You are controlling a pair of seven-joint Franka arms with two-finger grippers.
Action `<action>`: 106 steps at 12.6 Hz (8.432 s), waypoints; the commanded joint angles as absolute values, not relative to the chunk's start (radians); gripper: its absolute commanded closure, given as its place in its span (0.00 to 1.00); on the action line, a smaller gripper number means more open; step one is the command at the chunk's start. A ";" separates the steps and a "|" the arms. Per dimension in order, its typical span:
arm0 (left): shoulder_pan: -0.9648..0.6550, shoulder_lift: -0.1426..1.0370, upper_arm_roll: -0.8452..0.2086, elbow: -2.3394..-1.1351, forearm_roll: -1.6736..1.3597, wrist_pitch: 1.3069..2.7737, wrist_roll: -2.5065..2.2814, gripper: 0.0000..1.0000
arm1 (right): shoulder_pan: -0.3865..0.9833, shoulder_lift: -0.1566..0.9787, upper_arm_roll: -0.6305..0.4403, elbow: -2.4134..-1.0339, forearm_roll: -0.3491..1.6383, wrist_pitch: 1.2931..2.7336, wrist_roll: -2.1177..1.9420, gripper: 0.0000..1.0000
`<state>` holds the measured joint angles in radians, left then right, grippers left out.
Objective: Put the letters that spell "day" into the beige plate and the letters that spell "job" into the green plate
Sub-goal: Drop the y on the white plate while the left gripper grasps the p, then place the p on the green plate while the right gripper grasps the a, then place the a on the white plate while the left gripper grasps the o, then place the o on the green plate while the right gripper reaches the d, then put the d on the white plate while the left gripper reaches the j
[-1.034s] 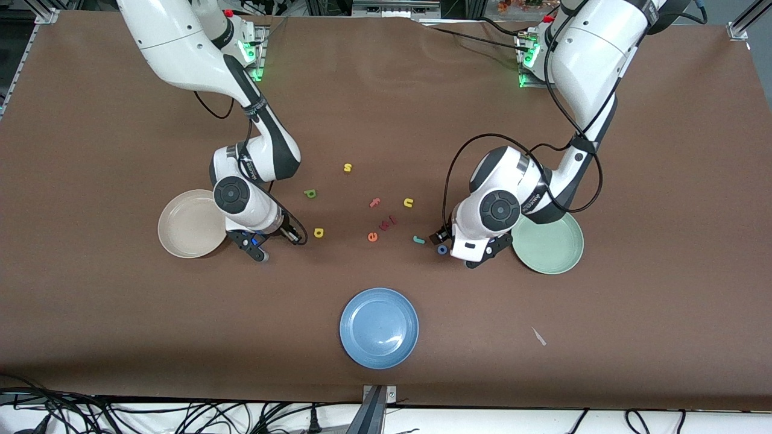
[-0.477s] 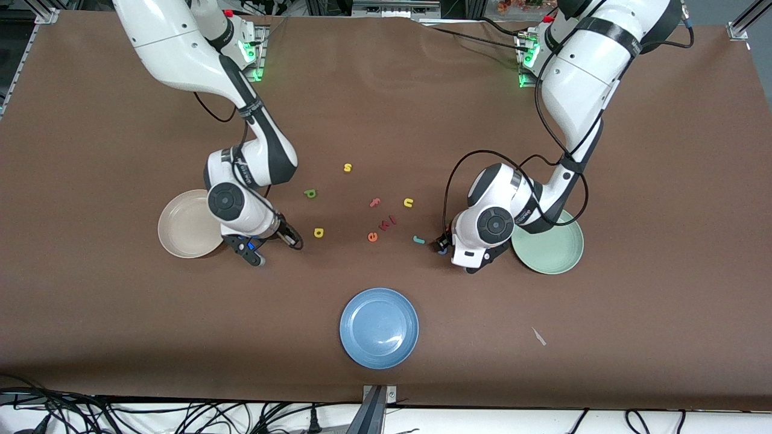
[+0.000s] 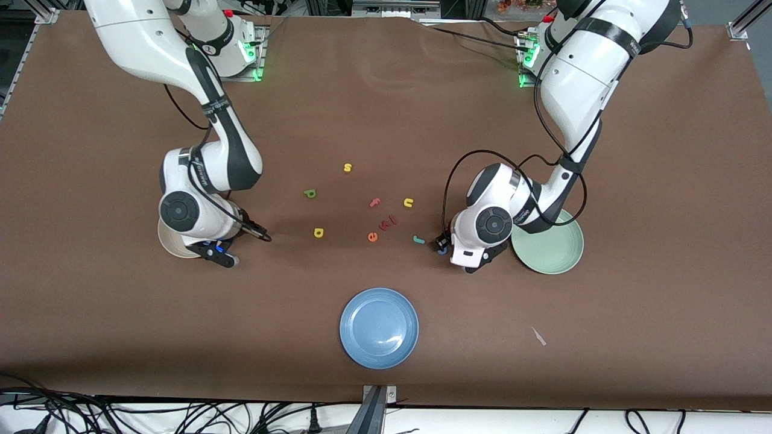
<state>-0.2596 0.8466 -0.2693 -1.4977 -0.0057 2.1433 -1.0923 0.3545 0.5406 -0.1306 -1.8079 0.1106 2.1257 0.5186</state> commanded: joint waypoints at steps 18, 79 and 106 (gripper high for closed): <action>-0.114 0.690 -0.259 -1.505 0.067 1.911 -0.832 0.95 | 0.402 0.547 -0.066 -1.809 0.118 2.269 0.478 0.00; -0.197 0.779 -0.311 -1.443 0.245 2.065 -0.878 1.00 | 0.762 0.549 -0.365 -1.862 0.353 2.266 1.129 0.00; 0.008 0.650 -0.382 -1.571 0.191 1.835 -0.679 0.00 | 0.962 0.462 -0.353 -2.241 0.480 2.724 1.434 0.44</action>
<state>0.0446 0.6600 -0.3733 -1.6156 0.2483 1.8457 -0.6644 0.9489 0.4849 -0.3533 -2.2126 0.4624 2.7016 1.4430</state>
